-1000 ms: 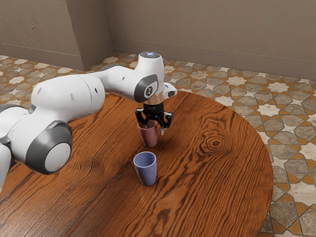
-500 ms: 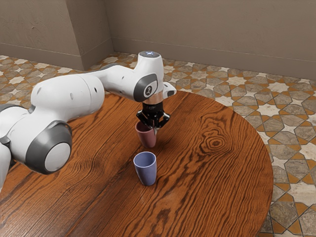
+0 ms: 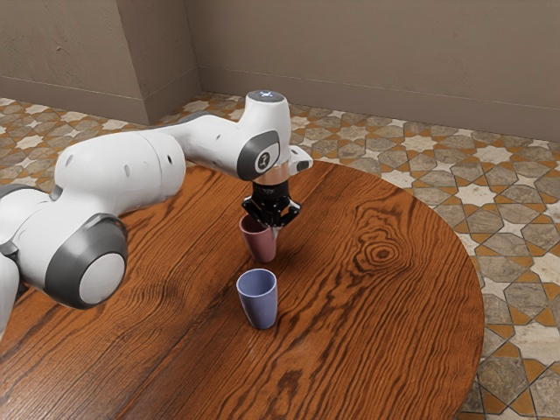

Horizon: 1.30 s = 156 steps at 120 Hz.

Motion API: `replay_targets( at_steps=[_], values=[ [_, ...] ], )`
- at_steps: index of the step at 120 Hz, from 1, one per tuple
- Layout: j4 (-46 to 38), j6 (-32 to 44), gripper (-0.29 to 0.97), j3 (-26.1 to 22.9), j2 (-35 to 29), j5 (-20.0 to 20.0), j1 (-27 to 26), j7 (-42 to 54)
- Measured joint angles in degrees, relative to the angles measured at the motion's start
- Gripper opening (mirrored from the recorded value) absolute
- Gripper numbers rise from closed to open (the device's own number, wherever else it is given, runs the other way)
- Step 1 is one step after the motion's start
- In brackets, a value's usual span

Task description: Place the left cup onto the right cup

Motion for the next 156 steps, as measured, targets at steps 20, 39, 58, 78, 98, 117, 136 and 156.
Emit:
replay_targets(
  at_steps=[20, 39, 58, 78, 98, 117, 136, 156],
  values=[
    [0.0, -0.9, -0.1, 0.1, -0.5, 1.4, -0.3, 0.0],
    [-0.1, -2.3, -0.1, 0.0, -2.3, 2.2, -0.4, 0.0],
    [-2.3, -4.0, -0.1, -0.5, -7.2, 2.5, -0.7, 0.0],
    [-5.8, -6.0, -0.1, -2.3, -12.4, 2.6, -0.9, 0.0],
    [-12.2, -6.9, -0.1, -3.5, -17.5, 2.5, -2.2, -0.2],
    [-15.9, -7.3, -0.1, -3.8, -20.3, 2.4, -3.8, -0.7],
    [-17.8, -7.5, -0.1, -4.1, -22.3, 2.4, -4.9, -1.2],
    [-20.4, -7.6, -0.11, -4.5, -24.6, 2.4, -5.7, -1.8]
  ],
)
